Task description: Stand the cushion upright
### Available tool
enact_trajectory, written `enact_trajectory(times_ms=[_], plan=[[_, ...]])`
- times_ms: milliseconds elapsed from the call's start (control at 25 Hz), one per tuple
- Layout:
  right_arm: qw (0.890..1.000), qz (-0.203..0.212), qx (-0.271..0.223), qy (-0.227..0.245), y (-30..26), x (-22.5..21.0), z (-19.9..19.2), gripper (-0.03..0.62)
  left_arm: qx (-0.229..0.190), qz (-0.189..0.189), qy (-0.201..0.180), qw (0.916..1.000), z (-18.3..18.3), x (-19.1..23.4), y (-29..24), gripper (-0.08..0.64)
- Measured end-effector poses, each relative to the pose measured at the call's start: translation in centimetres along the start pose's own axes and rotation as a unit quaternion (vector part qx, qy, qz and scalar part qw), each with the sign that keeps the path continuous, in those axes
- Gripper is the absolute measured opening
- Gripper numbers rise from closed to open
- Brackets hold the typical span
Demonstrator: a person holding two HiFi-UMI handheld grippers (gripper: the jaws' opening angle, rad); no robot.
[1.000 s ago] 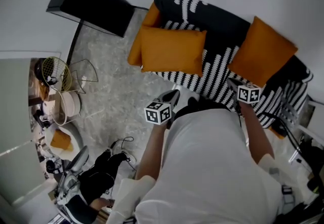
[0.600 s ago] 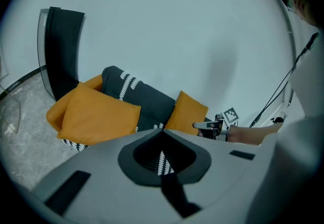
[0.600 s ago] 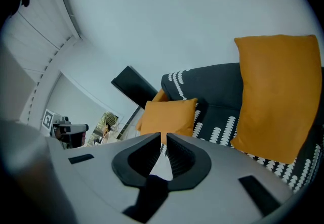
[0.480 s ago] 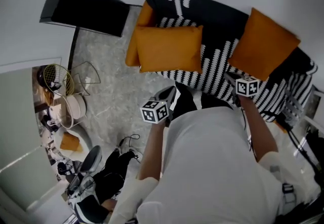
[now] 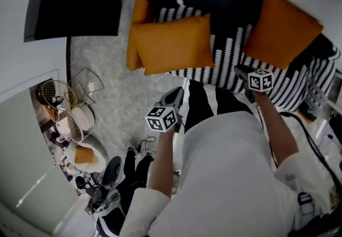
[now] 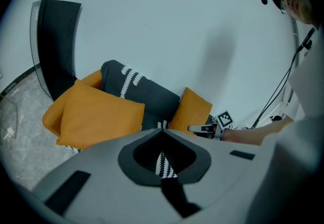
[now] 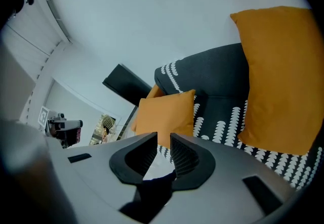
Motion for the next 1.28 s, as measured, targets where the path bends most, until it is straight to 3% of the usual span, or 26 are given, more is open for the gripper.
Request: enact_trajectory(times_ms=[160,360,560,1280], plan=[[1.0,0.005,0.02,0.004,-1.7,1.1,0.3,0.104,0.016,-0.005,-0.005,0.9999,1.2,1.0,-0.1,0.002],[1.0,0.001,0.026,0.014,-6.8,-1.7,-1.6,0.125,0.027,0.001,-0.021,0.9994,-0.5,4.6,-2.6,0.002],[0.999,0.004,0.036,0.015,-8.6,-0.8,-1.9,0.148,0.033,0.011,-0.003,0.9994,-0.6,5.9,-3.0,0.002],[0.999,-0.019,0.025,-0.021,-18.7,-3.6,-3.2,0.229,0.087,-0.021,0.01,0.996,-1.7,10.1,-8.1,0.002]])
Point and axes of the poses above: the fingertips, and each gripper's own axes: y backward along the fingers, x to its left, z out of its top, the point moved 9 cm from there along y, backward along the fingers, and after that the axes turned 14 degrees about -x, right-handed, at the moved point
